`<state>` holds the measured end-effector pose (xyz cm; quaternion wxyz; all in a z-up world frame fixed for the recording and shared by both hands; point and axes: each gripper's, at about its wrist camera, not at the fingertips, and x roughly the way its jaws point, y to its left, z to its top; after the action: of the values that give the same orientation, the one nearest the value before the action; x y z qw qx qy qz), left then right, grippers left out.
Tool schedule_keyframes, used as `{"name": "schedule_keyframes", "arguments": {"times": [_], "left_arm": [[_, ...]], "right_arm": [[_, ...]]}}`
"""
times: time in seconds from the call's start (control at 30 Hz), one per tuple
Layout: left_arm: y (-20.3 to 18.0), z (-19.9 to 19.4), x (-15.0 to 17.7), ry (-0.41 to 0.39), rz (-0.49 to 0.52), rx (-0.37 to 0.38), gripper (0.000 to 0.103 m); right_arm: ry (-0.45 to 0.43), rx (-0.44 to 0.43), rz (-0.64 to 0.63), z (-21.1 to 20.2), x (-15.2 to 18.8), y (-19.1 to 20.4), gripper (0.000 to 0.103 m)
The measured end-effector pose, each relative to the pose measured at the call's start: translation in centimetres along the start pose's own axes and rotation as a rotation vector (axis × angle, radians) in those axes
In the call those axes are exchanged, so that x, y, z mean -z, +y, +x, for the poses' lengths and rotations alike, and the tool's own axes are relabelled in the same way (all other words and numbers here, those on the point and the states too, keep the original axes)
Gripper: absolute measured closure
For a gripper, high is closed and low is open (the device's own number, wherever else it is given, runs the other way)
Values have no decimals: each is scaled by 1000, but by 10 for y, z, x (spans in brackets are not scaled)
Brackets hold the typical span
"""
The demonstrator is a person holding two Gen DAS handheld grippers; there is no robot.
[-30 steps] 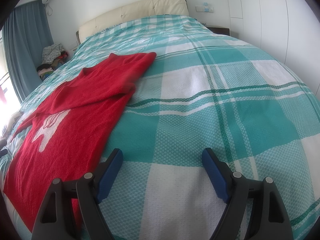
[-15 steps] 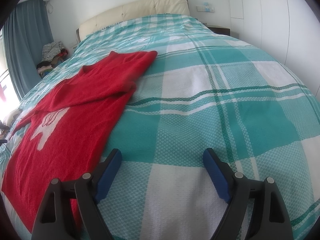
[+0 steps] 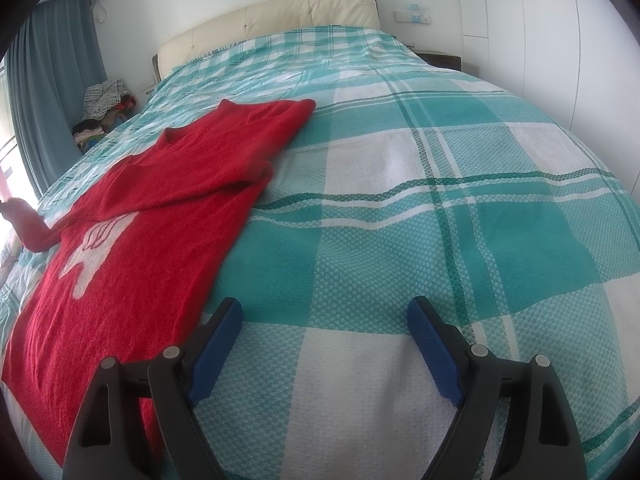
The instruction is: Fold small clothes
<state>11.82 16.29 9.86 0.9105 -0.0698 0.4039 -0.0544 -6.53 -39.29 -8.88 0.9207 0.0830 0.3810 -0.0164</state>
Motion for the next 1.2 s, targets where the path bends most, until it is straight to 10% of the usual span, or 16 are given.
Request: {"name": "schedule_keyframes", "arguments": {"times": [0.2, 0.37, 0.47, 0.5, 0.7, 0.93, 1.2], "left_arm": [[-168, -4, -31, -52, 243, 198, 99], [-262, 50, 0, 65, 340, 313, 96], [-294, 84, 35, 164, 374, 314, 65], [-299, 91, 45, 183, 379, 291, 40], [-249, 91, 81, 174, 322, 184, 18], [-145, 68, 131, 115, 261, -116, 12], [-89, 61, 196, -4, 89, -102, 9]], "right_arm": [[4, -3, -1, 0, 0, -1, 17], [4, -4, -1, 0, 0, -1, 17], [4, -4, -1, 0, 0, -1, 17], [4, -5, -1, 0, -1, -1, 17], [6, -5, -1, 0, -1, -1, 17], [9, 1, 1, -3, -2, 0, 17], [-3, -272, 278, -22, -86, -2, 24]]}}
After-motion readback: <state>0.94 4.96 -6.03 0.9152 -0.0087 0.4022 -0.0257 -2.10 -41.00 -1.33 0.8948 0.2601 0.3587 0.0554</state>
